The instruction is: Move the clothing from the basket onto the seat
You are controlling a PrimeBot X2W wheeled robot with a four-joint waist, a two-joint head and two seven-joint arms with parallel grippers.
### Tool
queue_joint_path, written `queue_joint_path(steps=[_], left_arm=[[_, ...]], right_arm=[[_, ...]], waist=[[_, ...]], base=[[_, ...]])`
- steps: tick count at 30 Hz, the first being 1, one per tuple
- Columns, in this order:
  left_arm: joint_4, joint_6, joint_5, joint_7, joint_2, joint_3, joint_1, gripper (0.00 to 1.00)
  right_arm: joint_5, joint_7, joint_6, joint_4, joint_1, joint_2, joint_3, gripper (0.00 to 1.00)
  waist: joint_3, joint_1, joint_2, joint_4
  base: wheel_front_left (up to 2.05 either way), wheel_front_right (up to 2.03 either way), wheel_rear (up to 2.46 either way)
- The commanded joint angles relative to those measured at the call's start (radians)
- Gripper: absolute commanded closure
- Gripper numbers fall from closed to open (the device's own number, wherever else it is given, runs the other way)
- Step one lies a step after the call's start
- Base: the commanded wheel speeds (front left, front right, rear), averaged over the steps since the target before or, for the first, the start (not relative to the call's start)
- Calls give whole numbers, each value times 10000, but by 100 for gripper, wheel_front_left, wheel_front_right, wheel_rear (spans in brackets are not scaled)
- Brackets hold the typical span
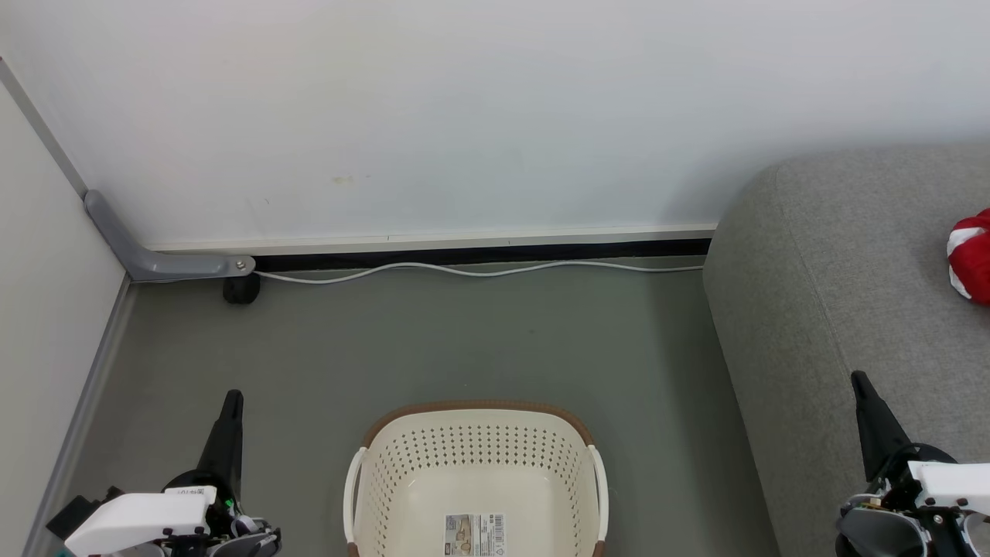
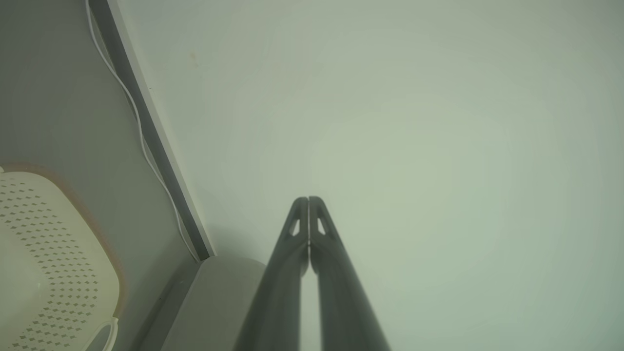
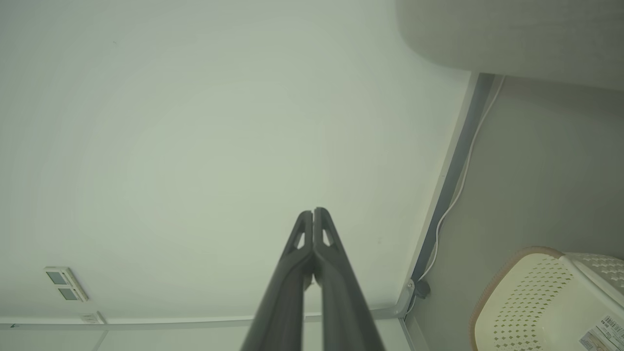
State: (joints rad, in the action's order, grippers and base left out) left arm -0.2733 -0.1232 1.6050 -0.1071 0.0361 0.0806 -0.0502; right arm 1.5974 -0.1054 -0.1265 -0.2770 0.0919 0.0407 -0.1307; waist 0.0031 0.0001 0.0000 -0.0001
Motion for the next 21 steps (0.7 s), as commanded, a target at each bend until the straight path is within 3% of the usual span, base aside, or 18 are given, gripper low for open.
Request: queue_joint_path(steps=[1, 21], left_arm=[[279, -75, 35, -62, 141, 332, -579, 100], [280, -75, 36, -61, 141, 332, -579, 100]], right_arm=[[106, -84, -42, 322, 161, 98, 161, 100], [104, -86, -42, 322, 161, 97, 160, 100]], waist=[[0, 0, 0, 1], [0, 0, 0, 1]], base=[[0, 0, 0], [0, 0, 0]])
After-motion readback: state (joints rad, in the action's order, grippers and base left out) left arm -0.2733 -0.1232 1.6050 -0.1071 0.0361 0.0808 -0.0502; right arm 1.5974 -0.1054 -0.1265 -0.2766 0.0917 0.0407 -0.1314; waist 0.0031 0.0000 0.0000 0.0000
